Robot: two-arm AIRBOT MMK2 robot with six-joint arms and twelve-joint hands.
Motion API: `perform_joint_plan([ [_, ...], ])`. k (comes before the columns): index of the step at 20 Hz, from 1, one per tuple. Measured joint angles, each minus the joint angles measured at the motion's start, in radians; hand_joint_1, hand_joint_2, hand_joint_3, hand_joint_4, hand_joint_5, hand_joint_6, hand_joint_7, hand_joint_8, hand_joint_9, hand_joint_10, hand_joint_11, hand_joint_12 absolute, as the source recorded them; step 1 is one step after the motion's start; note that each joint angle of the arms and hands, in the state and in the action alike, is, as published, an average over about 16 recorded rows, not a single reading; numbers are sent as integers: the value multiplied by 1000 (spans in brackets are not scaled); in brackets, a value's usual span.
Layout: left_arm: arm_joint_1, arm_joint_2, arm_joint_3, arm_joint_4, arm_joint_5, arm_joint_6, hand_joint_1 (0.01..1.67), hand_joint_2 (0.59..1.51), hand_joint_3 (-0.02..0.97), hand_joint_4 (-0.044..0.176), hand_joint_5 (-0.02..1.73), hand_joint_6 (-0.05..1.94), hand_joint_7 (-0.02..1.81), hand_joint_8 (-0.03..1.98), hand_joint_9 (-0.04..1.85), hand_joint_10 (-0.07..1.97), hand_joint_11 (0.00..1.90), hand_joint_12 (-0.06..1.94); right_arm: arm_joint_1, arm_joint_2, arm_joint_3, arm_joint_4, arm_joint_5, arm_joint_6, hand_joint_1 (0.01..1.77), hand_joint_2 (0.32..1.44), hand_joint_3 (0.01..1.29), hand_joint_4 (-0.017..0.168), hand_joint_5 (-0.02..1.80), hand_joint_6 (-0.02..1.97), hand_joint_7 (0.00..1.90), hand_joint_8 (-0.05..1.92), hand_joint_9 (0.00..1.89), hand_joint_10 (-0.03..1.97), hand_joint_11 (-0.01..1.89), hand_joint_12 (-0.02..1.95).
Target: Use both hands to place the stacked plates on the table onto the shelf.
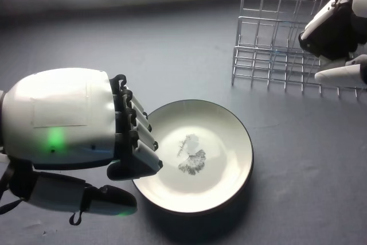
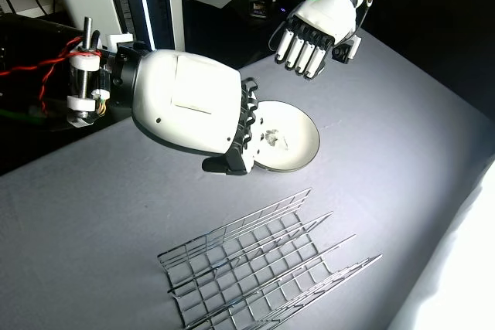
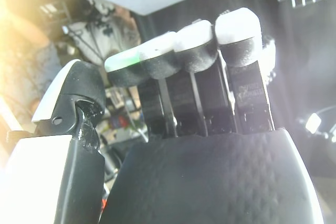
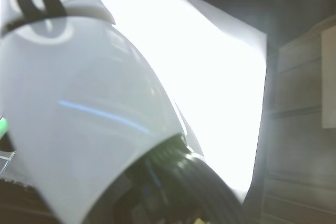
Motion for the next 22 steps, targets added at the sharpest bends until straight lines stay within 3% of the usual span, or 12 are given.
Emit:
perform_joint_plan([
  [4,-18,0,4,40,-1,-34,102,1108,138,3,316,694,318,689,349,675,354,678,1,0,0,-5,0,0,203,1188,68,-6,357,984,371,951,386,972,399,927],
  [8,-48,-2,12,94,-4,-79,81,1088,110,3,237,512,241,507,263,502,265,499,2,0,0,-13,0,-1,155,1193,54,-6,272,733,287,708,294,723,300,687],
  [13,-98,-11,36,186,-16,-162,36,982,65,3,22,29,23,30,28,38,27,27,6,-7,3,-35,0,-2,33,1208,32,-6,101,264,109,248,93,253,87,232],
  [18,-142,-27,76,299,-31,-233,159,908,25,3,16,-12,19,-15,19,7,13,-14,10,-18,8,-52,0,-3,17,1241,14,-5,66,15,75,13,44,10,18,72],
  [22,-152,-45,121,367,-40,-256,362,851,8,1,20,-13,18,-15,22,7,13,-14,13,-27,15,-64,-1,-4,16,1257,14,-5,81,16,89,12,56,9,19,122],
])
